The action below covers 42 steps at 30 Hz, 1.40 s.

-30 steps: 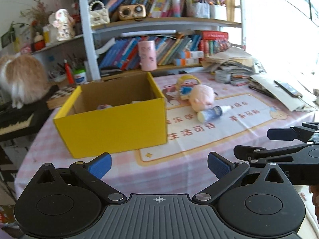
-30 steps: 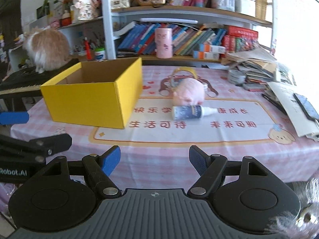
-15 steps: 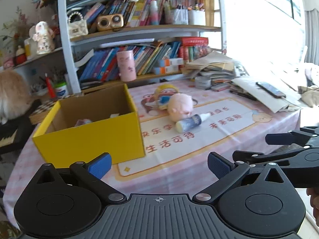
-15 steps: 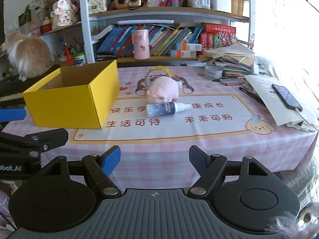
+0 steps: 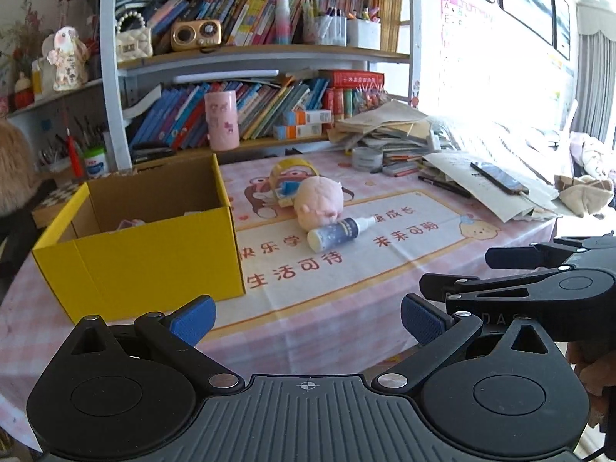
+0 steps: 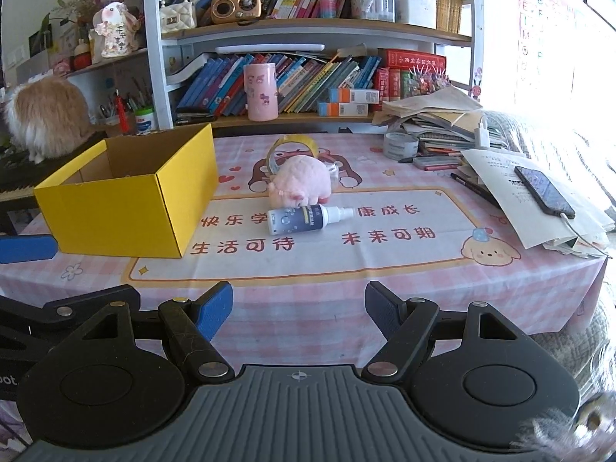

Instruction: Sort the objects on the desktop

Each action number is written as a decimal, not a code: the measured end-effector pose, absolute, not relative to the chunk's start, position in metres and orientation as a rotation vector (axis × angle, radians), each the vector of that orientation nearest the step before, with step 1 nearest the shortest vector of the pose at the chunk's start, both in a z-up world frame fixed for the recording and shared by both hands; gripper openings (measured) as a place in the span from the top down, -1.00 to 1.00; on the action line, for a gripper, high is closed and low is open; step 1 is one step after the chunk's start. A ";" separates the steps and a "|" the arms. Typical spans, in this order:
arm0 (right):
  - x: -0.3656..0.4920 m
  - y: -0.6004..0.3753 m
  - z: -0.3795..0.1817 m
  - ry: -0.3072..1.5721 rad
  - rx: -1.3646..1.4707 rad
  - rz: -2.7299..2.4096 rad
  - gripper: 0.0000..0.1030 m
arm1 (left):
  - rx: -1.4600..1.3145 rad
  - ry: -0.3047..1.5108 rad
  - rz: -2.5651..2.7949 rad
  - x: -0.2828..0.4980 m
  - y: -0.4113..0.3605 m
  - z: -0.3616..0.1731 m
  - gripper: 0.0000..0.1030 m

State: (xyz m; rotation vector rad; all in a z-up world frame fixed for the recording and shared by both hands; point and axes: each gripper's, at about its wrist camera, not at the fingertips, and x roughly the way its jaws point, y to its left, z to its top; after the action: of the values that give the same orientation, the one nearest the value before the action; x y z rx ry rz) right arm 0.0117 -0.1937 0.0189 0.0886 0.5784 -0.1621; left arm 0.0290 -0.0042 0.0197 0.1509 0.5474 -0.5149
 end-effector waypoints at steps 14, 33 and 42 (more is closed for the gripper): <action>0.011 -0.201 0.020 0.570 0.096 -0.167 -0.43 | -0.029 0.663 -0.601 0.043 0.001 0.012 -1.00; 0.022 -0.196 0.015 0.587 0.070 -0.115 -0.43 | -0.107 0.606 -0.458 0.057 0.013 0.013 -1.00; 0.034 -0.203 0.015 0.594 0.060 -0.093 -0.43 | -0.064 0.613 -0.417 0.070 -0.002 0.017 -1.00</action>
State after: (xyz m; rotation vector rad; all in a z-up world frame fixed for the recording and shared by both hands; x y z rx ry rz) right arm 0.0342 -0.2034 0.0148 0.0601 0.5941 -0.0933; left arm 0.0696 -0.0024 0.0168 -0.0643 0.6128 -0.4168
